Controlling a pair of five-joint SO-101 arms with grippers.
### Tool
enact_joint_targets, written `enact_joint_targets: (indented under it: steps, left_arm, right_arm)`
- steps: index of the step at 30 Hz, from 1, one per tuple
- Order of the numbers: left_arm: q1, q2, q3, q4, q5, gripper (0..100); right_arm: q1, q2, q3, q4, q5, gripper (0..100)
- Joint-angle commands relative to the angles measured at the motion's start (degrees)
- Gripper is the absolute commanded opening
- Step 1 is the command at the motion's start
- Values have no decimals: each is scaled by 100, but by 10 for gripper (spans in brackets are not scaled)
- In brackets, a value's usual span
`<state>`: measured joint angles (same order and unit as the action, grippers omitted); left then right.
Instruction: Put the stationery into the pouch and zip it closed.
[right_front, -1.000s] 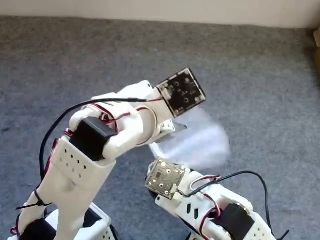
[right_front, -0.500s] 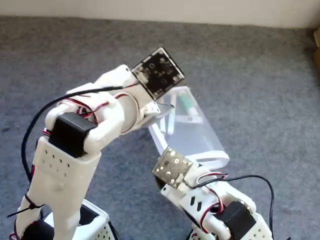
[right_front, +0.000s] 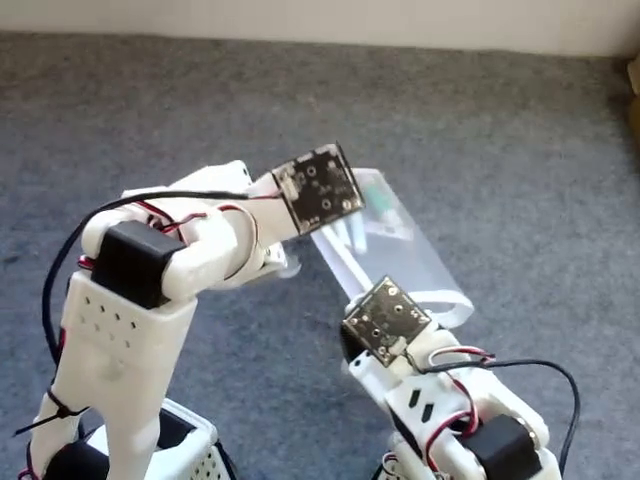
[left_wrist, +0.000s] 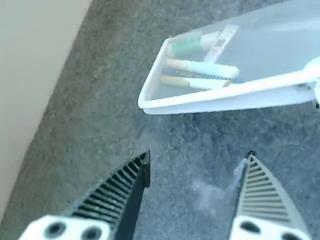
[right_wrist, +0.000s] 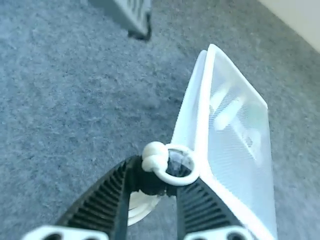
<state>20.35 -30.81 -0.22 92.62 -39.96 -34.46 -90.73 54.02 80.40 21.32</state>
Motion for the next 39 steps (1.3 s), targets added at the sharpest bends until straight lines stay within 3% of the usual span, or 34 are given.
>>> enact_joint_targets:
  steps: [1,7,14,24,39]
  left_arm:
    - [119,-31,215,18,-422,281]
    - [690,-31,664,-18,-492,280]
    - [936,-567,1376,-730,-202,277]
    - [1323,-2598,4338,-3279,-176,281]
    - [1675,-1525,4690,-4932,26,281]
  right_arm:
    - [57,-101,-497,136,53,5]
    - [163,-110,-514,145,53,5]
    - [787,-110,-514,145,53,5]
    - [804,-110,-514,145,35,5]
    - [804,-110,-479,145,9,5]
